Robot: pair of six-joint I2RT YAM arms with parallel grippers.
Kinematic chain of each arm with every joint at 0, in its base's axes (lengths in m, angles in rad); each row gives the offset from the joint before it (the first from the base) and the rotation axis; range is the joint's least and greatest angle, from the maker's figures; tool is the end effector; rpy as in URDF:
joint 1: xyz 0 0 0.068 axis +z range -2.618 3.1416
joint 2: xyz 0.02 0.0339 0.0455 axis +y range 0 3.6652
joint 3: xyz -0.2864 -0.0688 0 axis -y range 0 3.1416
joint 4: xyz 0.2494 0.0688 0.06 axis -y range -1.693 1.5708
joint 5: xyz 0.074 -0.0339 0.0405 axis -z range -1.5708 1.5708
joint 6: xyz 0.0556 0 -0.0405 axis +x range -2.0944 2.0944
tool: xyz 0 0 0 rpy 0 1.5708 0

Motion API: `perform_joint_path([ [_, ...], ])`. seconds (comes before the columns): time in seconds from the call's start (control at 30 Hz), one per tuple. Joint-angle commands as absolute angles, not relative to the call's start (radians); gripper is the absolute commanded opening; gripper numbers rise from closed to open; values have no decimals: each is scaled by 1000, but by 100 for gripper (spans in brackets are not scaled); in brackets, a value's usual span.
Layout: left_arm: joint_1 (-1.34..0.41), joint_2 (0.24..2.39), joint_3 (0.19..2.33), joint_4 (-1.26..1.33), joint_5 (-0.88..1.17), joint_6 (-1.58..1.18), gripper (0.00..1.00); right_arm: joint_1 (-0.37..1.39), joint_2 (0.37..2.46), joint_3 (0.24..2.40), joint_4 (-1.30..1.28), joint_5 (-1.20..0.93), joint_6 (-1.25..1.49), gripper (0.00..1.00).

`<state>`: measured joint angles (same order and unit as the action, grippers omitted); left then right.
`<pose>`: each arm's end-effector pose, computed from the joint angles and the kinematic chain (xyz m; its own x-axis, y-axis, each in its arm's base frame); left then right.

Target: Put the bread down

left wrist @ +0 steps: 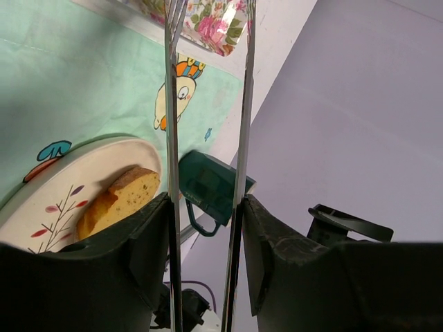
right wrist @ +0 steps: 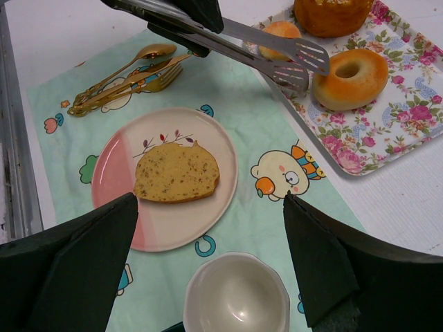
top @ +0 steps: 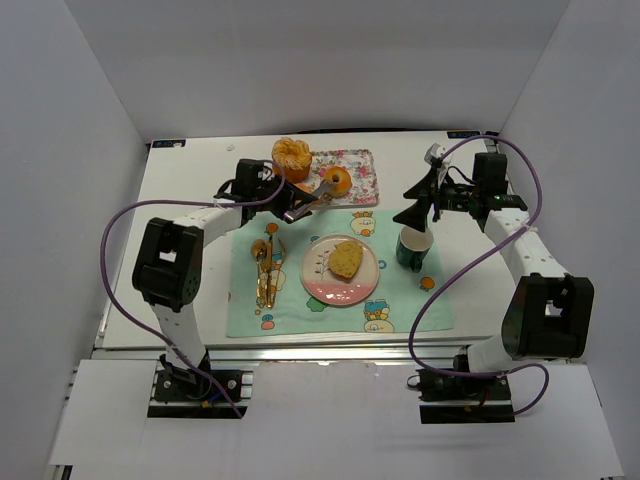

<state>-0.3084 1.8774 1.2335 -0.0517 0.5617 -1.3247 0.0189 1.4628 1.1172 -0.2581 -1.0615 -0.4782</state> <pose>0.4053 -0.1602 0.2072 -0.7758 -0.6144 0.1440 -0.4347 0.3549 -0.8277 0.3264 0.0547 0.3128 -0.1690 -0.2276 -0.9590 -0.9074 0.4158 0.0612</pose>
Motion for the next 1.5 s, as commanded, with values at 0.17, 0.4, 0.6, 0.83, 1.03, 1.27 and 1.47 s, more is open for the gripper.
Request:
perform_joint_path([
  [0.17, -301, 1899, 1310, -74, 588, -1301, 54, 11, 1443, 1131, -233, -1072, -483, 89],
  [0.4, -301, 1927, 1319, -52, 578, -1313, 54, 11, 1447, 1131, -230, -1077, -479, 89],
  [0.6, -301, 1942, 1331, -80, 584, -1305, 53, 11, 1447, 1132, -229, -1077, -477, 89],
  [0.83, -301, 1954, 1345, -120, 587, -1285, 47, 11, 1440, 1124, -225, -1080, -472, 89],
  [1.03, -302, 1945, 1330, -106, 591, -1292, 33, 11, 1437, 1126, -226, -1083, -474, 89],
  [1.27, -299, 1905, 1302, -64, 603, -1290, 15, 11, 1431, 1127, -230, -1086, -472, 89],
  [1.47, -298, 1853, 1296, -77, 603, -1243, 6, 11, 1430, 1131, -239, -1089, -477, 89],
])
